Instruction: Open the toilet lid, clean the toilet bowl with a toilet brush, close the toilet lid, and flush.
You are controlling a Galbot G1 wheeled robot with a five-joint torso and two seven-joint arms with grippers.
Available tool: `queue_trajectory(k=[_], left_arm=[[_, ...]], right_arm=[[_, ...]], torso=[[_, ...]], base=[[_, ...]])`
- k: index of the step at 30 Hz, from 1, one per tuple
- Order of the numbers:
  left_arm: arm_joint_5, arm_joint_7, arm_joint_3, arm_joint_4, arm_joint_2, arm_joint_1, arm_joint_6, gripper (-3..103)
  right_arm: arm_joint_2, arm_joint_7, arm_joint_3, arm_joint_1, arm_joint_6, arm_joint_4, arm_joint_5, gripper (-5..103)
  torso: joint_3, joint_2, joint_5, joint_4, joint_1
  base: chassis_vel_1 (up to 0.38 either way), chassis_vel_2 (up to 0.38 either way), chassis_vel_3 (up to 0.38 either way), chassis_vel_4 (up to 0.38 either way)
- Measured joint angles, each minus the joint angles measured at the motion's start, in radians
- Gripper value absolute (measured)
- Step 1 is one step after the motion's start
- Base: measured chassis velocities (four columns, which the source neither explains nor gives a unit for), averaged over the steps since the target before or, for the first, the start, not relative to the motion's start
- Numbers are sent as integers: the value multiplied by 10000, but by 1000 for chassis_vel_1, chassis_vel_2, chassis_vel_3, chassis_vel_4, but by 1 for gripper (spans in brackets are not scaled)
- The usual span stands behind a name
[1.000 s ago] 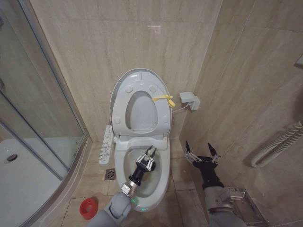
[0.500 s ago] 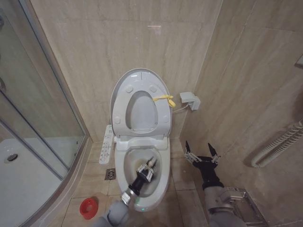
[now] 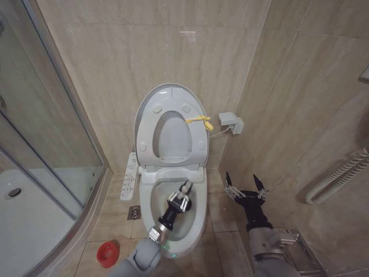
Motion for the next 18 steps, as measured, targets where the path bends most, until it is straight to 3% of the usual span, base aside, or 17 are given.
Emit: queue_trajectory(k=[5, 9, 18], left_arm=[[56, 0, 171, 610, 161, 139, -137, 22], [74, 10, -218, 1254, 168, -100, -185, 22], [-168, -76, -377, 337, 40, -241, -154, 22]], right_arm=[[0, 0, 0, 0, 0, 0, 0, 100], [0, 0, 0, 0, 0, 0, 0, 100], [0, 0, 0, 0, 0, 0, 0, 100]], torso=[[0, 0, 1, 2, 0], [0, 0, 0, -1, 0], [0, 0, 1, -1, 0]], base=[[0, 0, 0, 0], [0, 0, 0, 0], [0, 0, 0, 0]])
